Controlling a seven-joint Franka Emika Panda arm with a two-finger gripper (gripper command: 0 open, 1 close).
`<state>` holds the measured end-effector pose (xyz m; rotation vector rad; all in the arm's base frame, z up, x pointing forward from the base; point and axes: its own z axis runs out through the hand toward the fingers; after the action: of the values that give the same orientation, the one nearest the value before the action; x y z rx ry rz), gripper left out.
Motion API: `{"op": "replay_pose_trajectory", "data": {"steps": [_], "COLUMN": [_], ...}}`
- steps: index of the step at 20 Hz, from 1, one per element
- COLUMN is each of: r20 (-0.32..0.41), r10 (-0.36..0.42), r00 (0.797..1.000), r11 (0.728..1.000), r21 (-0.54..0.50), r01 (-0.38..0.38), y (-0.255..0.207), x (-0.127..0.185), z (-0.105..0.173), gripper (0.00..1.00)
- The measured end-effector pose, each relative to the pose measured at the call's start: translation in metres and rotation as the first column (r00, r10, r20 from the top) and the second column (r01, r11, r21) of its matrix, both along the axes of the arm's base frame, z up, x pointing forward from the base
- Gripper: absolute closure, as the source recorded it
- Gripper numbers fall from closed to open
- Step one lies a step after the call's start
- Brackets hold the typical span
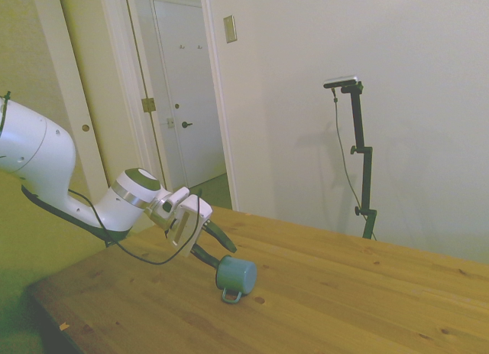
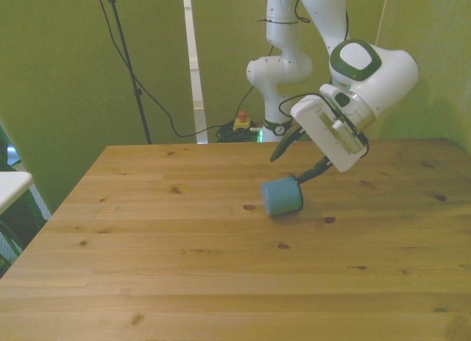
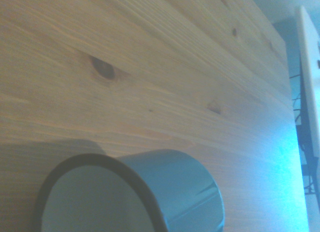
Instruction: Flip the mug upright
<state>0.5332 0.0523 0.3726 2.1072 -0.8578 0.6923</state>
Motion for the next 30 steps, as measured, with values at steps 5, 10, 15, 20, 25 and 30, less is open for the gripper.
{"op": "replay_pose_trajectory", "data": {"steps": [5, 10, 15, 20, 25, 30], "r20": [0.009, 0.025, 0.036, 0.039, 0.039, 0.032], "r10": [-0.022, -0.046, -0.064, -0.066, -0.066, -0.070], "r00": [1.000, 0.999, 0.997, 0.997, 0.997, 0.997], "r11": [0.998, 0.994, 0.993, 0.992, 0.992, 0.992], "r21": [-0.064, -0.096, -0.101, -0.101, -0.101, -0.103], "r01": [0.023, 0.049, 0.068, 0.069, 0.070, 0.073], "y": [-0.003, -0.007, -0.011, -0.011, -0.011, -0.012], "x": [0.003, 0.004, 0.004, 0.004, 0.004, 0.003], "z": [-0.013, -0.019, -0.020, -0.020, -0.021, -0.025], "gripper": [0.00, 1.00, 1.00, 1.00, 1.00, 1.00]}}
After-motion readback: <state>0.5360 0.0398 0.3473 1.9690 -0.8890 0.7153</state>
